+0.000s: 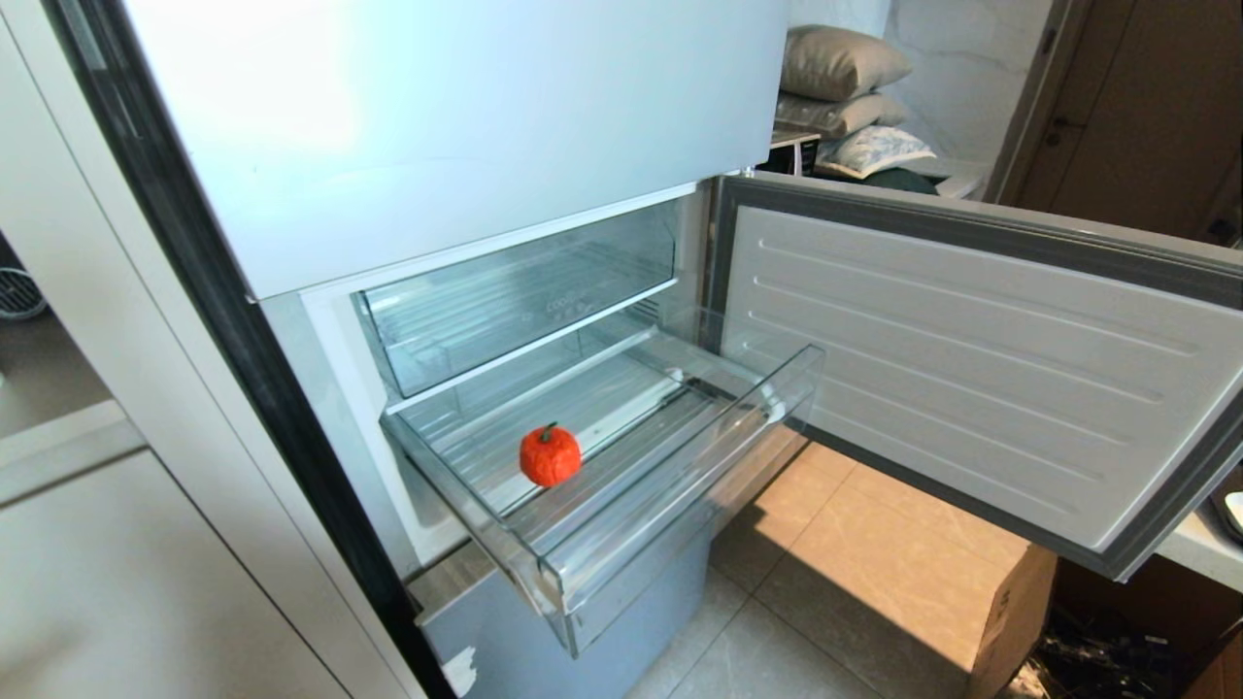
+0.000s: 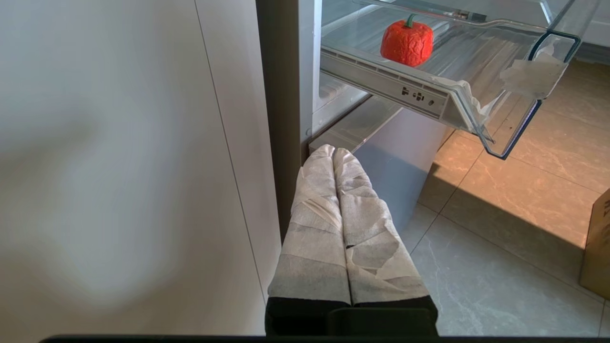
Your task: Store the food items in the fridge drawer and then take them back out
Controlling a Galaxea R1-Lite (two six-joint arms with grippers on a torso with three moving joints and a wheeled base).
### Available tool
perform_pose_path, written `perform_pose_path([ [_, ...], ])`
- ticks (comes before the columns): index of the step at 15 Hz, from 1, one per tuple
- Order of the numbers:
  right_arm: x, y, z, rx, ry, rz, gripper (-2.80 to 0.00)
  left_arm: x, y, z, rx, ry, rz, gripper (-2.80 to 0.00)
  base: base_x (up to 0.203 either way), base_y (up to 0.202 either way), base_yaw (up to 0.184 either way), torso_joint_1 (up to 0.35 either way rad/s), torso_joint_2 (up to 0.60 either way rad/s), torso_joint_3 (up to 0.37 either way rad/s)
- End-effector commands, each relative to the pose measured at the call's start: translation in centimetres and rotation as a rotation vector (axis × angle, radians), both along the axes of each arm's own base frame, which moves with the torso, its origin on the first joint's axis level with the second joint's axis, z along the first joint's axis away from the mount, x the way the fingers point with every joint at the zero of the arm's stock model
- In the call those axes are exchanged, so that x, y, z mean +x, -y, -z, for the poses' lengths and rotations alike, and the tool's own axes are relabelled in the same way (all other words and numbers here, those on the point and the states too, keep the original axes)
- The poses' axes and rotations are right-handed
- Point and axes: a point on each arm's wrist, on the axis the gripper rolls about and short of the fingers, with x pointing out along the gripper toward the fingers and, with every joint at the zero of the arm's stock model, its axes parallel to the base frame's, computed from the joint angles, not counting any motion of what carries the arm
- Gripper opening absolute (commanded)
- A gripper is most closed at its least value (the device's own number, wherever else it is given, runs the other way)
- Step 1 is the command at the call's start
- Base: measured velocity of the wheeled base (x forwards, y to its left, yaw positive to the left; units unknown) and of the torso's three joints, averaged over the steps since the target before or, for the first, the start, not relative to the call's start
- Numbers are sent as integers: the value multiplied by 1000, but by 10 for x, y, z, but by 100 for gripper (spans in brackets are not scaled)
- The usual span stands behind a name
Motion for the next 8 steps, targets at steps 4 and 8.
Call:
perform_pose_path([
  [4,53,18,-46,199,-190,376,-280,0,0,0,-1,0,0,-280,0,0,0,0,0,0],
  [8,93,79,-61,349,-264,697,-280,0,0,0,-1,0,0,-280,0,0,0,0,0,0],
])
